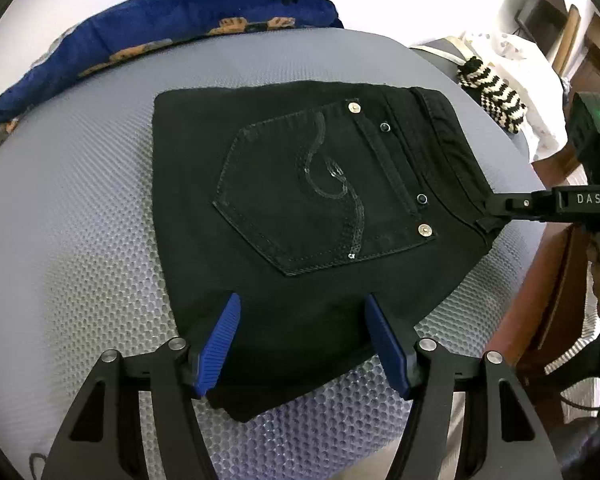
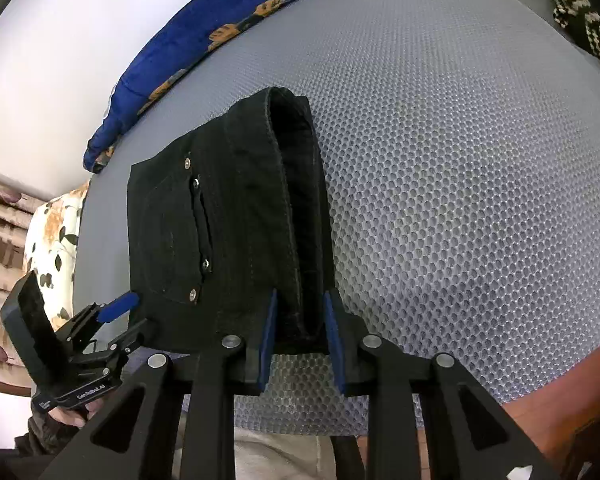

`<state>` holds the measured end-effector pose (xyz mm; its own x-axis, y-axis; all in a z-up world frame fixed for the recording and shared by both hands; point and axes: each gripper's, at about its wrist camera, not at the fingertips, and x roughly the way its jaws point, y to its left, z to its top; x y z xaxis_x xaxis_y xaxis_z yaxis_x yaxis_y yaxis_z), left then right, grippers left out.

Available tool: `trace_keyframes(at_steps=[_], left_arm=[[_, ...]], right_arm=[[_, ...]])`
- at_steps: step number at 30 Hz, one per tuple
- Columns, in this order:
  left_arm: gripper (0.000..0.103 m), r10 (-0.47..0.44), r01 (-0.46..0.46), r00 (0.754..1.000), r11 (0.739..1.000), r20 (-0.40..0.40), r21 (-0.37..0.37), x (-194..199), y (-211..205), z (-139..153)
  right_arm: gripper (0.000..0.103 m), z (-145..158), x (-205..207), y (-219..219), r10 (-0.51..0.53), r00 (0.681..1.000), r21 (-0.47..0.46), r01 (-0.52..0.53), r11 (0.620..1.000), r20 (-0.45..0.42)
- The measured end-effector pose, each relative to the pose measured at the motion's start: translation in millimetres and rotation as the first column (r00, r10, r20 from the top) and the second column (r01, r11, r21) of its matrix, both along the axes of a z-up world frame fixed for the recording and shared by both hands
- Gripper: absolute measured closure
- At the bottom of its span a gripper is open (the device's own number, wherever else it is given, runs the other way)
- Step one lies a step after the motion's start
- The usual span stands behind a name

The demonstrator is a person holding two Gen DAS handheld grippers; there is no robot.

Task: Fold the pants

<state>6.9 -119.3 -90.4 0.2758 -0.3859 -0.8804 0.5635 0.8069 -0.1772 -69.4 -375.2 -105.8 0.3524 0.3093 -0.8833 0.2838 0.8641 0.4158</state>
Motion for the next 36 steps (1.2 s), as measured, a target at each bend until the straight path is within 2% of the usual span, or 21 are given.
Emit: trace_keyframes(at_steps=[7,10,14,17,23,27,29,31,34,36], left_arm=[[0.037,0.021,-0.022,0.999,0.999,0.05,0.023,1,9,7],[0.037,0.039,-0.041,0.996,0.999,0.075,0.026,6,13,11],[0.031,0.06,-0.061,0.994,0.998,0.094,0.013,15,19,17],[0.03,0.091,-0.091,0.992,0.996,0.087,-0.007,26,28,19],[0.03,0.193,-0.193,0.981,0.974,-0.013,-0.116,54,56,17],[0.03,0.231,-0.237,0.971,0.964,-0.061,-0.122,67,63,7],[0.03,0.231,-0.241,0.969,0.962,-0.092,-0.131,71,63,1],[0.03,0.225,-0.25,0.962,0.954,-0.154,-0.168,76,65,-7],[0.03,0.21,-0.265,0.947,0.939,-0.242,-0.22,84,67,-18],[0.031,0.192,-0.259,0.943,0.937,-0.272,-0.236,86,65,-21]], right_arm=[[0.072,10,9,-2,0.014,1.0,-0.033,-0.013,0.999,0.013],[0.066,17,13,-2,0.019,1.0,-0.055,-0.018,0.998,0.023],[0.064,22,22,0,0.026,0.999,-0.08,-0.024,0.996,0.032],[0.061,23,31,0,0.036,0.999,-0.095,-0.033,0.995,0.035],[0.06,17,49,1,0.054,0.998,-0.094,-0.05,0.994,0.033],[0.06,7,54,-3,0.054,0.998,-0.097,-0.052,0.994,0.017],[0.057,1,55,-7,0.053,0.999,-0.09,-0.051,0.995,0.013],[0.056,-6,53,-13,0.042,0.999,-0.071,-0.042,0.997,0.008],[0.056,-14,50,-22,0.041,0.999,-0.013,-0.041,0.999,0.008],[0.056,-19,48,-28,0.038,0.999,0.034,-0.038,0.999,0.009]])
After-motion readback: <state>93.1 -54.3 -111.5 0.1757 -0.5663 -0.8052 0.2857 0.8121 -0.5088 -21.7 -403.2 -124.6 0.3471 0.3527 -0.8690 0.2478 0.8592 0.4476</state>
